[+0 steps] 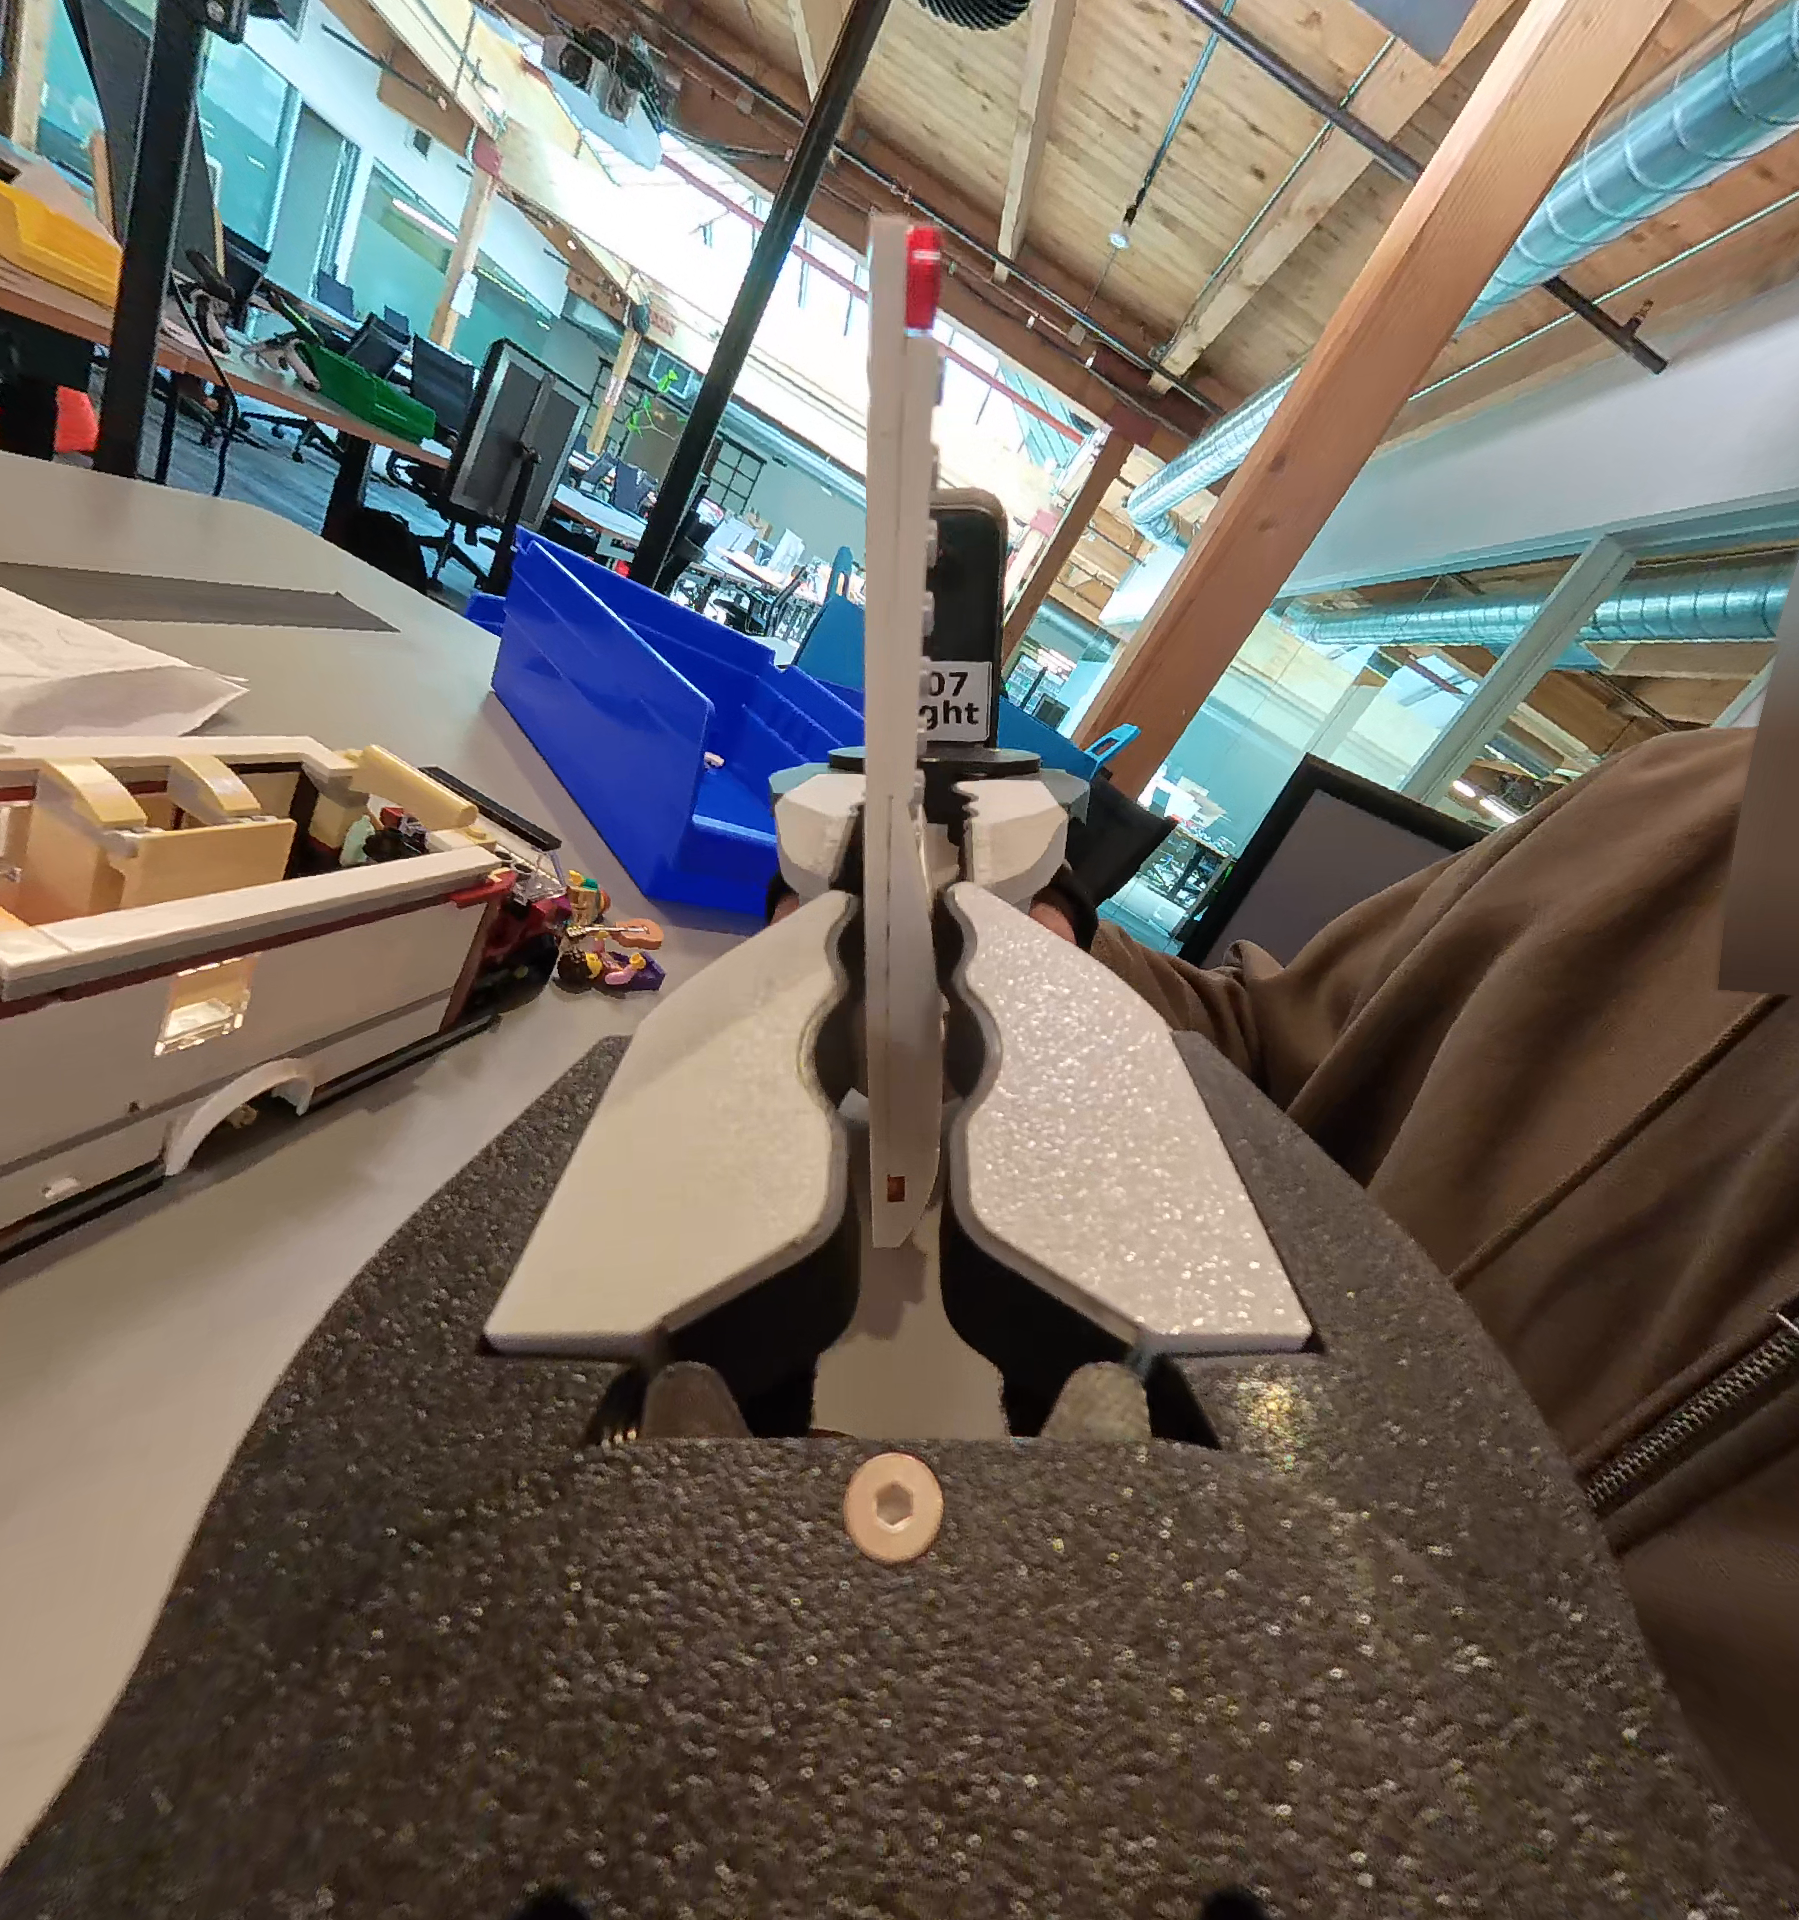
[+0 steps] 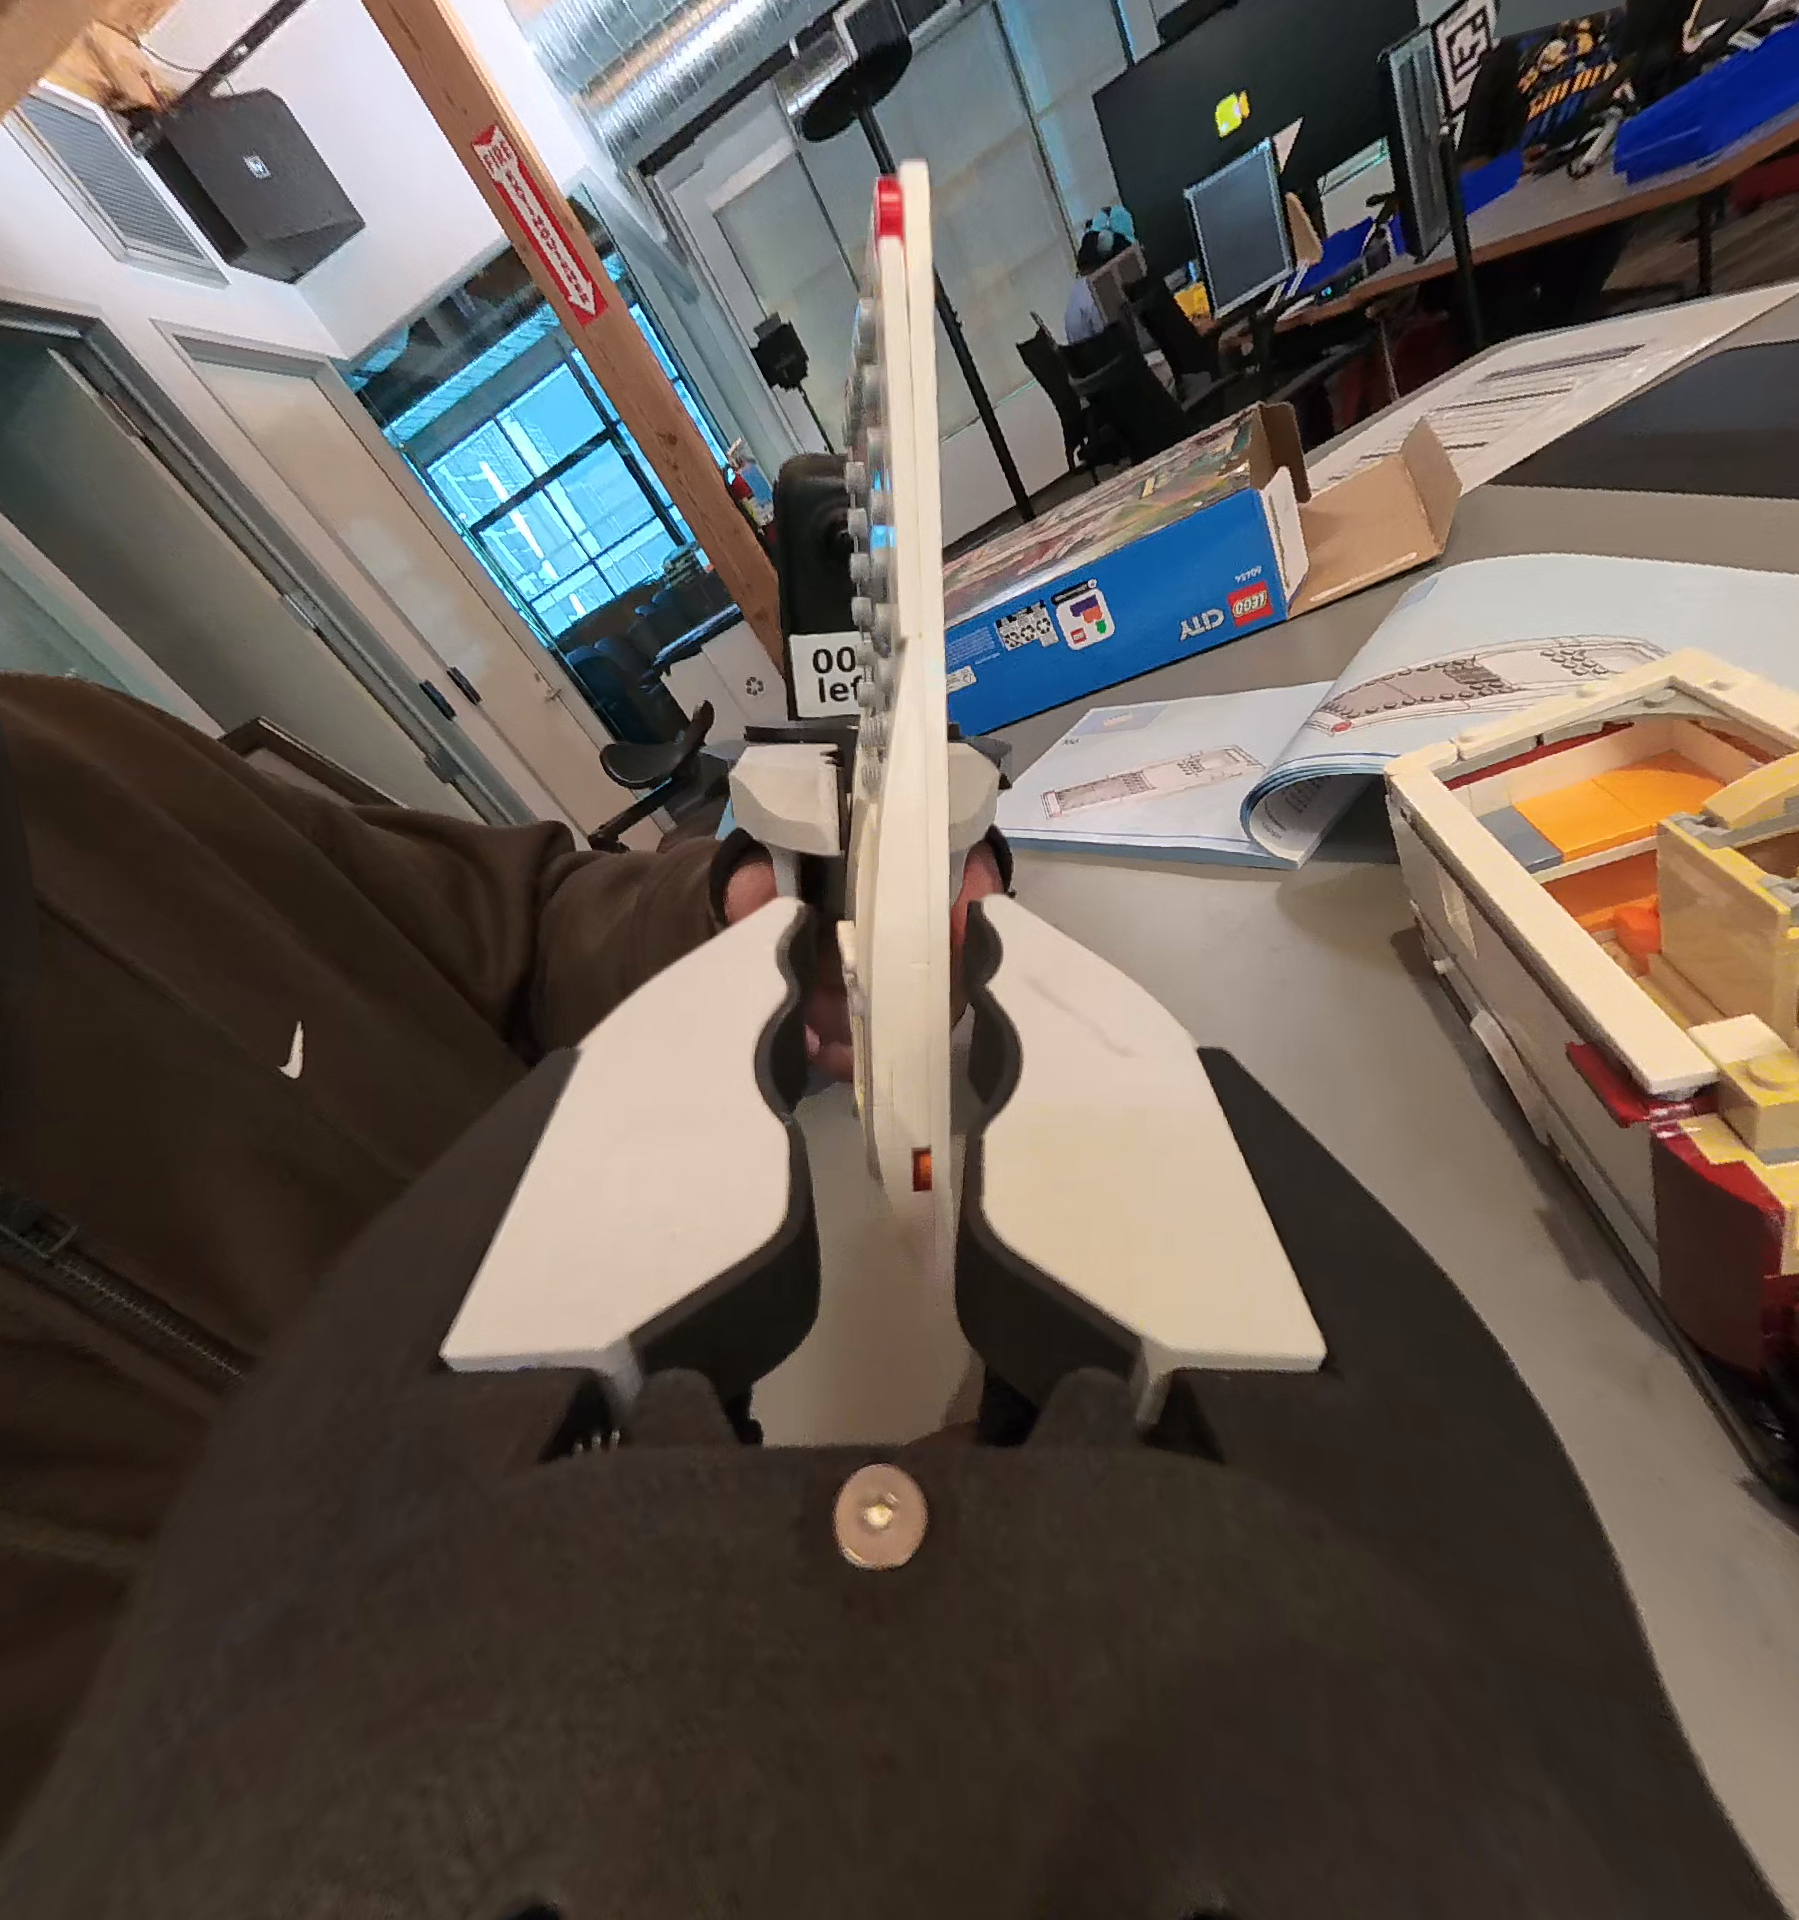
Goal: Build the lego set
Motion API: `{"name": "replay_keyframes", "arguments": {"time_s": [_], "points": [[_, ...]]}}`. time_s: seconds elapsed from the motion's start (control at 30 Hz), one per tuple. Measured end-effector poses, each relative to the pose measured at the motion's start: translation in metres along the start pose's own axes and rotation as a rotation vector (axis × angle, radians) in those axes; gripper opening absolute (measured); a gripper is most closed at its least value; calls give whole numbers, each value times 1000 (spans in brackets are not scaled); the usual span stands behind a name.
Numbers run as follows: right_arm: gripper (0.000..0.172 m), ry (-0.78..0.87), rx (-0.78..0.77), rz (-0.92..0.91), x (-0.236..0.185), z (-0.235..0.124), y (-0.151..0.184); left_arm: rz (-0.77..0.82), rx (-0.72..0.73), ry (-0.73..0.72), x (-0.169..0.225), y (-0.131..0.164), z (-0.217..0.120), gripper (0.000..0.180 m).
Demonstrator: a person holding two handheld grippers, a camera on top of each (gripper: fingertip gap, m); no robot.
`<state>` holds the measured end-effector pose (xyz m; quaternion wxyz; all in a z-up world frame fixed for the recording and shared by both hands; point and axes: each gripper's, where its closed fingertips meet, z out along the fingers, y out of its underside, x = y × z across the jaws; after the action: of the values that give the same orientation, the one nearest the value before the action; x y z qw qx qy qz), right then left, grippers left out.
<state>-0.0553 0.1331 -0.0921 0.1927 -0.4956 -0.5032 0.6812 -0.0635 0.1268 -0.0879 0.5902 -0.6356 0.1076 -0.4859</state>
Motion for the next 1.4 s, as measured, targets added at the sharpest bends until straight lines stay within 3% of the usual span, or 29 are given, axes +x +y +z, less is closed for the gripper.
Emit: {"name": "replay_keyframes", "arguments": {"time_s": [0.1, 0.73, 1.4], "points": [[16, -9, 3, 0, -1, 1, 1, -3, 2, 15, 2, 0, 1, 13], [14, -3, 88, 91, 8, -3, -6, -116, -7, 4, -5, 6, 5, 21], [14, -35, 125, 143, 5, -1, -9, -137, -7, 29, -3, 7, 5, 14]]}}
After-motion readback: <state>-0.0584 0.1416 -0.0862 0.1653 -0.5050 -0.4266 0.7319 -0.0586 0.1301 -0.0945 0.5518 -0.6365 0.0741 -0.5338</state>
